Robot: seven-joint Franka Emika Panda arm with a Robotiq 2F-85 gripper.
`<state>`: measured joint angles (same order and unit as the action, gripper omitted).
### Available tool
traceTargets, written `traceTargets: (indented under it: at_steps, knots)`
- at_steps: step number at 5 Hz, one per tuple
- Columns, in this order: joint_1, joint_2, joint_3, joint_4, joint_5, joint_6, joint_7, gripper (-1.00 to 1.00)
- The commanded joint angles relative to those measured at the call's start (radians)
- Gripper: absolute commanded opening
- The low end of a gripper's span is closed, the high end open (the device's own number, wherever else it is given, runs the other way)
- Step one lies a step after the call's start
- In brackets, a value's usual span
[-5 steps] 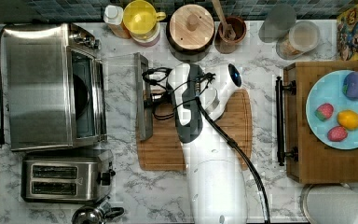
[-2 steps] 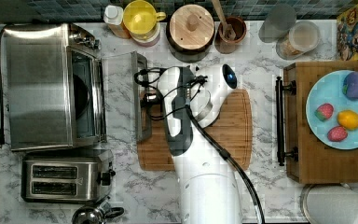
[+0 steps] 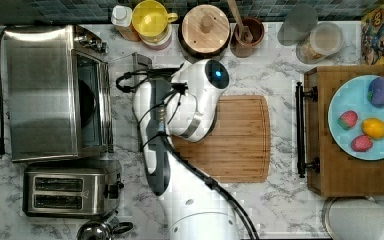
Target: Close the oven.
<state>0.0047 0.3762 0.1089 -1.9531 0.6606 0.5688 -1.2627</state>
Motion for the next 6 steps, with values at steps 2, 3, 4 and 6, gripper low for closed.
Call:
traceTargets:
  at_steps: [2,3,4,6]
  knots:
    - [0.288,-0.116,0.134,0.161,-0.38,0.169,0.418,-1.0]
    - [0.319,-0.165,0.13,0.143,-0.575,0.209,0.588,-1.0]
    - [0.377,-0.152,0.104,0.197,-0.787,0.141,0.765,-1.0]
    - [0.444,-0.005,0.085,0.339,-0.909,-0.048,0.855,-1.0]
